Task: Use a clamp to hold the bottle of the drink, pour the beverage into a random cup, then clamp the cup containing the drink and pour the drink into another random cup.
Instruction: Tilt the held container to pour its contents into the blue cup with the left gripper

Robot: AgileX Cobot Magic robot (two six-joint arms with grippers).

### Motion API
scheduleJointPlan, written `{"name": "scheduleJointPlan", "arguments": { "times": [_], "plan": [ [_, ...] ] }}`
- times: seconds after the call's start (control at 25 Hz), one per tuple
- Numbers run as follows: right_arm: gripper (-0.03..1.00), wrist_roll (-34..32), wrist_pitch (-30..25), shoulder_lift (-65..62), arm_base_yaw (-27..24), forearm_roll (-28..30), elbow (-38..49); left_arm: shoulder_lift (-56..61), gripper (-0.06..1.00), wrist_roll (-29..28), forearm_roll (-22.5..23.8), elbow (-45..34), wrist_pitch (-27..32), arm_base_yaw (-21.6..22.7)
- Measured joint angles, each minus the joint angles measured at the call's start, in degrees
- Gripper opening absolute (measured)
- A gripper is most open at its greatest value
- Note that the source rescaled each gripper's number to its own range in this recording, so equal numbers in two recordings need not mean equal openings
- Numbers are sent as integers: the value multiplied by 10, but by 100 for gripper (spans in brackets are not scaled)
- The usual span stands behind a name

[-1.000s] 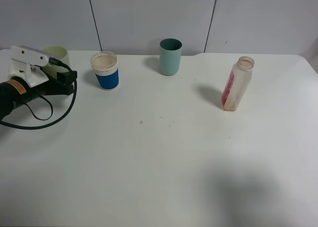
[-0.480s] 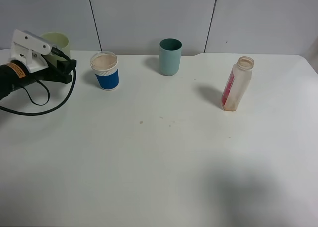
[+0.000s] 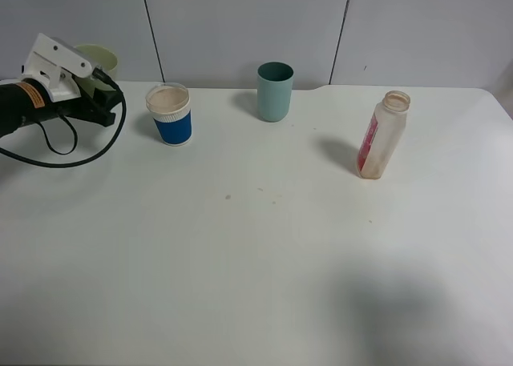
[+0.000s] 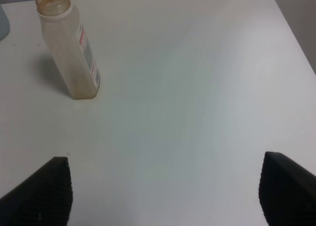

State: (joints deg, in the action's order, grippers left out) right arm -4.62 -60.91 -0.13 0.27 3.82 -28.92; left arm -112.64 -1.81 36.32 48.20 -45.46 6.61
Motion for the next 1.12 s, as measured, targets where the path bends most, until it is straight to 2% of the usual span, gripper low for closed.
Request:
{"name": "scheduleJointPlan", "arguments": {
  "times": [0.44,0.68,0.84,1.0,1.12],
  "plan": [
    [60,0,0,0,0,0,0,0,1,0,7,8,37,-1],
    [60,0,0,0,0,0,0,0,1,58,-16,8,68,-24],
    [60,0,0,0,0,0,0,0,1,71,-20,9,73,-26],
    [60,0,0,0,0,0,0,0,1,72,-17,27,112,-26],
    [60,0,0,0,0,0,0,0,1,73,3,65,161,-29]
  ]
}}
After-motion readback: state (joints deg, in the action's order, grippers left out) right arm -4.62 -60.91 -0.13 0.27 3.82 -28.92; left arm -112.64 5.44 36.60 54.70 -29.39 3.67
